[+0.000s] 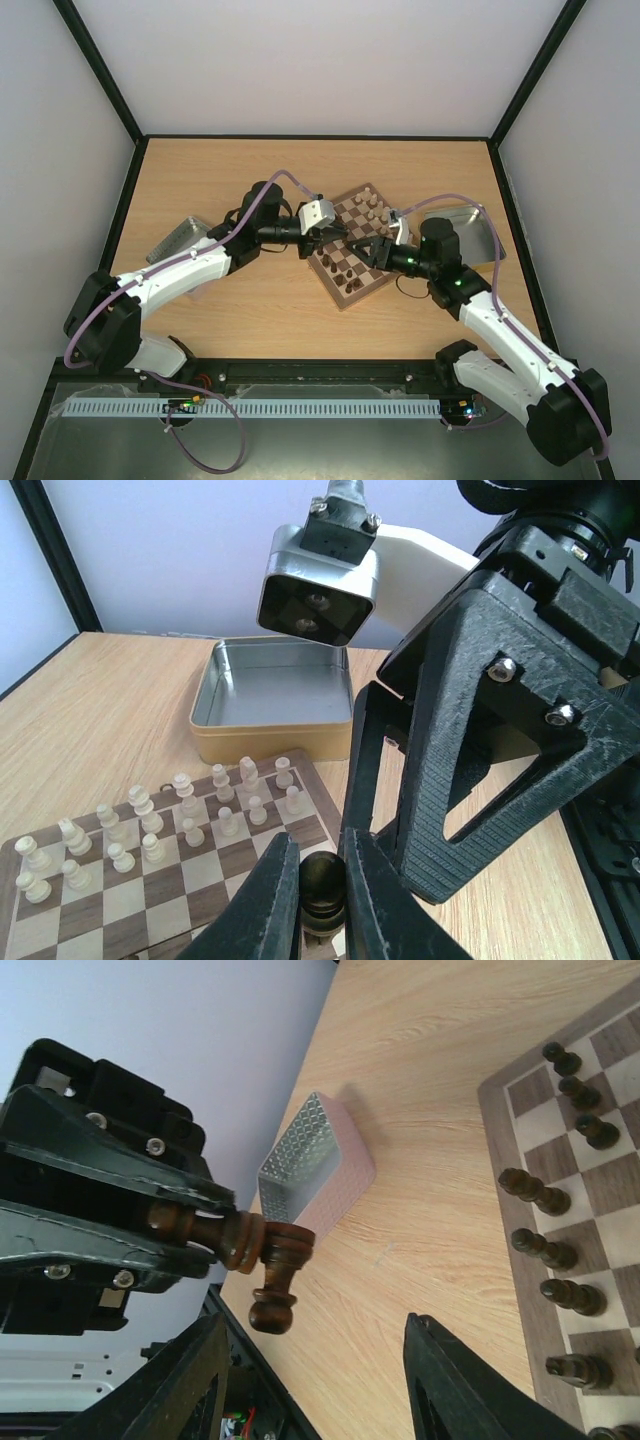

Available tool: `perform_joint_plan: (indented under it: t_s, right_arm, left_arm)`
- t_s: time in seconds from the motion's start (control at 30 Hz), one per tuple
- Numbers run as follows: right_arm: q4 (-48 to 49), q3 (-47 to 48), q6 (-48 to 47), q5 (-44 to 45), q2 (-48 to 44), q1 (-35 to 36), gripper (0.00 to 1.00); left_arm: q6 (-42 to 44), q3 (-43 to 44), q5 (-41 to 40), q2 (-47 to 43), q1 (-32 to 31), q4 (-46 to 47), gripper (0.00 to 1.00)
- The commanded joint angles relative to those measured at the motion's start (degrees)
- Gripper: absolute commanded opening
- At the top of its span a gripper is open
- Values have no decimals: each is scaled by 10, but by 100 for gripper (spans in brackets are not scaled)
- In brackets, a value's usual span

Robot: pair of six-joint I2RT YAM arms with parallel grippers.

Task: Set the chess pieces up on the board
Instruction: Pick up the chess piece from the chessboard.

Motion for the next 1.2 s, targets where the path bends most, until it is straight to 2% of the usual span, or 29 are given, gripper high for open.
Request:
perform_joint_plan:
  t_s: [0.0, 0.23, 0.5, 0.67, 0.83, 1.0, 1.17]
  right_arm:
    - [62, -9, 1, -27, 4, -1, 48]
    - [100, -12, 17, -31, 20, 0, 47]
    - [140, -22, 43, -47, 38, 0, 35]
    - [144, -25, 50, -43, 44, 0, 25]
    - [139, -23, 57, -14, 42, 0, 9]
    - [82, -7, 49, 35, 32, 0, 2]
    - [-112, 51, -23, 94, 68, 0, 2]
  left_arm:
    - [-7, 15, -5, 5, -3, 25, 3]
    - [-16, 24, -7, 12, -5, 26, 3]
    - [-21, 28, -13, 19, -7, 29, 3]
    - [-26, 28, -12, 22, -7, 33, 3]
    - [-28, 28, -14, 24, -7, 32, 3]
    - [-30, 23, -40, 22, -7, 34, 3]
    - [-56, -9, -143, 11, -6, 75, 3]
